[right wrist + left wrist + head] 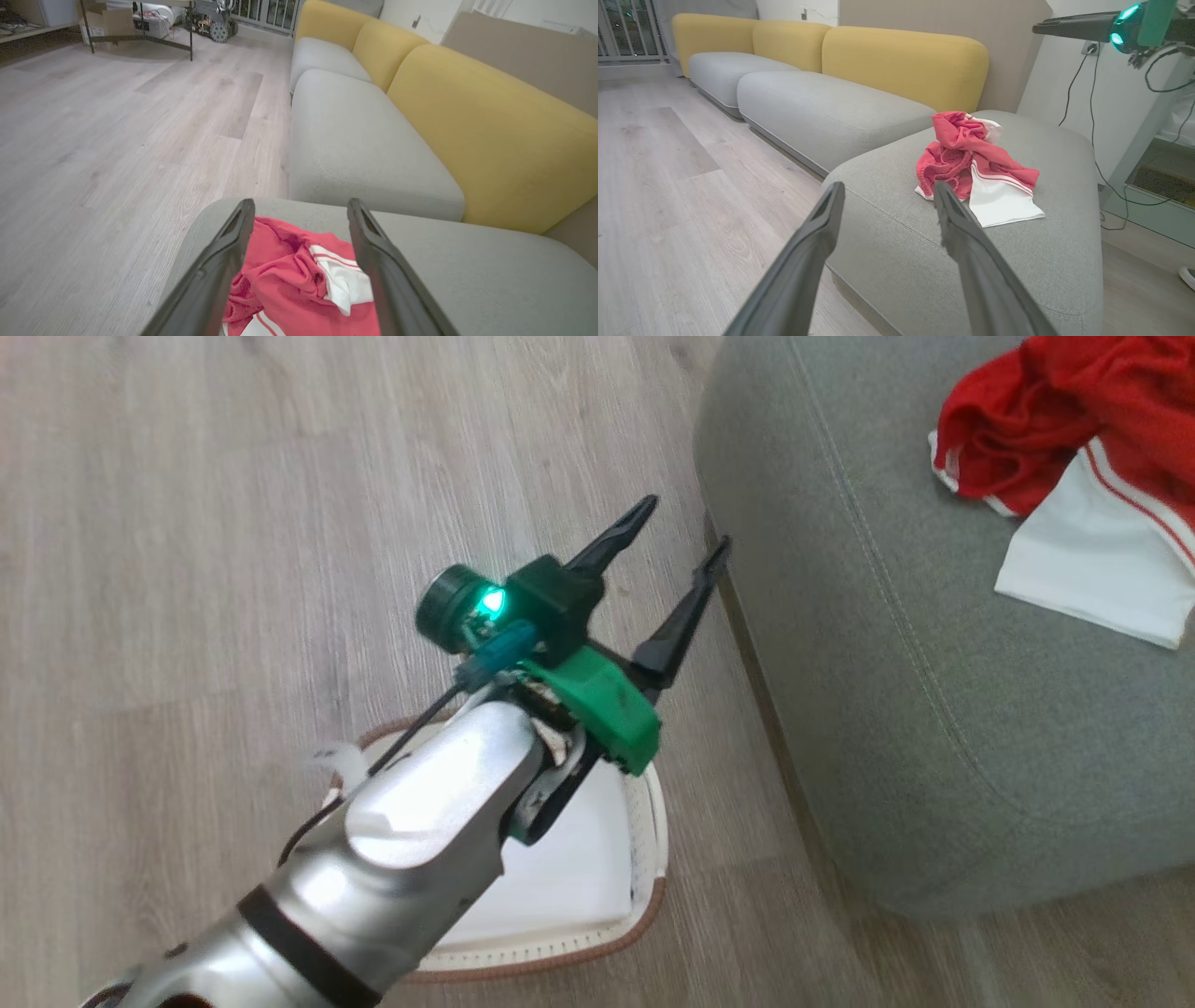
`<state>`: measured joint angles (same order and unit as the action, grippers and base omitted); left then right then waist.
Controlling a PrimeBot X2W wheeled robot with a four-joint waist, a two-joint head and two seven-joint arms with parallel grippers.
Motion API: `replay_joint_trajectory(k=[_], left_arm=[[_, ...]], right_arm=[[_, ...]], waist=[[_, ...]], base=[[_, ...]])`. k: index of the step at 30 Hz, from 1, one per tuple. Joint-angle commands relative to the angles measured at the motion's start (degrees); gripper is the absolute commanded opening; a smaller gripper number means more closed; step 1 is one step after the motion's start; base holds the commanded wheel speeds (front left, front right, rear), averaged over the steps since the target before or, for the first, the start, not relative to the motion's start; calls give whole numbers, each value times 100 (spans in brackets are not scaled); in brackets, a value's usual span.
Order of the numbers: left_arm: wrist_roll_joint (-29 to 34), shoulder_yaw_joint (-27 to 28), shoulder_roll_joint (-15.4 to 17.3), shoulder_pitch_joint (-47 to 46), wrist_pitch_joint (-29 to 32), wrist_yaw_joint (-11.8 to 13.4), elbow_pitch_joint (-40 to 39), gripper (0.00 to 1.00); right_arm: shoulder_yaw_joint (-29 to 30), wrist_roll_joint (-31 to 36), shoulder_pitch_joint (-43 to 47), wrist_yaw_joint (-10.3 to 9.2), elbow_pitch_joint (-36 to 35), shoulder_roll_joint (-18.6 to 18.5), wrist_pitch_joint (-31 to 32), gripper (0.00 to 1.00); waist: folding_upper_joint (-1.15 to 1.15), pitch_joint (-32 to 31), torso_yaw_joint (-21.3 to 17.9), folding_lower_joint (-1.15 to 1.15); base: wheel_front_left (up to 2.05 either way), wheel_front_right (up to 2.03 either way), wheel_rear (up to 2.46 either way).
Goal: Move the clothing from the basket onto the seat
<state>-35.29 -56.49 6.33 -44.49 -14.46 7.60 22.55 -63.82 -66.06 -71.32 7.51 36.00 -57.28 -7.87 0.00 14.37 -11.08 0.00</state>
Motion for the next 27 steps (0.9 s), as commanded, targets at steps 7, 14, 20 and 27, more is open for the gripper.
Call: replay_joint_trajectory(k=[7, 14, 20, 27], left_arm=[[58, 736, 371, 452, -53, 83, -538, 100], [39, 1272, 741, 936, -53, 259, -907, 100], [70, 1683, 989, 1460, -53, 436, -1162, 100], [103, 2146, 1112, 2063, -53, 553, -1346, 100]], right_arm=[[-16, -449, 600, -2, -399, -365, -599, 100], [428, -477, 1208, -2, -724, -395, -708, 100], [1505, -13, 2185, -2, -913, -165, -711, 100], [2971, 821, 3593, -2, -1154, 416, -712, 100]], waist=[[0, -591, 371, 0], [0, -841, 695, 0], [0, -1041, 966, 0], [0, -1212, 1150, 0]], base=[[0, 0, 0], [0, 0, 0], [0, 0, 0], [0, 0, 0]])
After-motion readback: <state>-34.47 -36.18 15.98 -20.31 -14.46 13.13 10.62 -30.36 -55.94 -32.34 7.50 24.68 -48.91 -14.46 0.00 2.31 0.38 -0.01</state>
